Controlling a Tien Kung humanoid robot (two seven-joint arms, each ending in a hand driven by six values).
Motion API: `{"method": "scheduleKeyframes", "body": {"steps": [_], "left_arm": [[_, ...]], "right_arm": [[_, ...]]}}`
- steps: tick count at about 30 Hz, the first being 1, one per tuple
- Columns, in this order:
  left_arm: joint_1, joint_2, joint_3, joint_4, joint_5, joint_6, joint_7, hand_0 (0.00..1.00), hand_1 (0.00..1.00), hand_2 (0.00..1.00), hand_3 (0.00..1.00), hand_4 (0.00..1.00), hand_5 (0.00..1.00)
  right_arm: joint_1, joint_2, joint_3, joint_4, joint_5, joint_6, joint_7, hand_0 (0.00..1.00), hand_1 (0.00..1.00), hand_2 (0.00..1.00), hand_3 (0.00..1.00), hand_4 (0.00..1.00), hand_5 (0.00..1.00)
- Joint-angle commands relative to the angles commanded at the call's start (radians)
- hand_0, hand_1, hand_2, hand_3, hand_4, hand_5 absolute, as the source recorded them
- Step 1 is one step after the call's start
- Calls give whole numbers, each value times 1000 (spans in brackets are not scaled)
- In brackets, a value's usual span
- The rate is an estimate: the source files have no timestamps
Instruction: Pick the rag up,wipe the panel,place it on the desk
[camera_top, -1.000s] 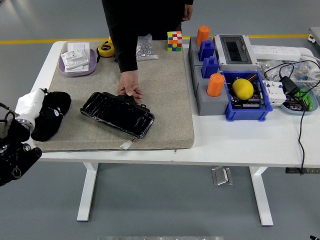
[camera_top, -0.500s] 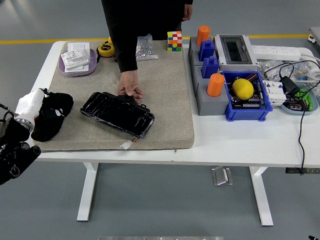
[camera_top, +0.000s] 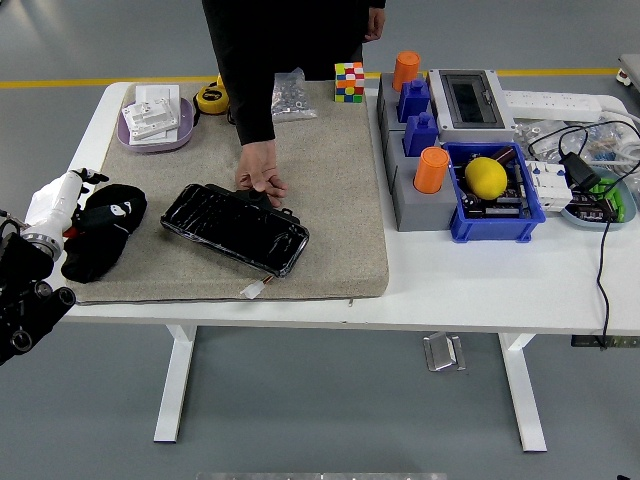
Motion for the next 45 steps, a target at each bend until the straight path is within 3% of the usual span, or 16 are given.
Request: {"method": "scheduleKeyframes", "body": {"steps": [1,2,10,20,27,34,45], "left_arm": [[4,4,-7,-10,-3,-2,-1,513,754,809,735,953,693],[9,7,-14,-21,-6,-3,-1,525,763,815,741,972,758],[42,27,-98,-159,10,-9,0,529,760,814,743,963,736],[80,72,-190,-367,31,-27,24,532,761,805,746,966,747],[114,98,-237,-508,-19,-37,45,535,761,799,748,943,772],[163,90,-333,-630,-69,-51,25,536,757,794,749,924,771],[189,69,-399,-713,-89,-62,29,542,755,790,749,910,776]], "right_arm": [[-1,1,0,0,-1,0,0,715,591,659,577,981,531],[-1,2,0,0,-1,0,0,715,591,659,576,980,531],[-4,3,-5,-6,3,-4,1,715,591,659,576,980,531],[-3,5,-26,-15,15,-4,-2,715,591,660,576,978,531],[-4,10,-47,-22,26,-2,-5,716,594,660,576,977,530],[-8,20,-64,-31,41,1,-8,719,592,659,575,976,530],[-14,37,-44,-30,39,-4,-4,719,594,661,574,976,529]]}}
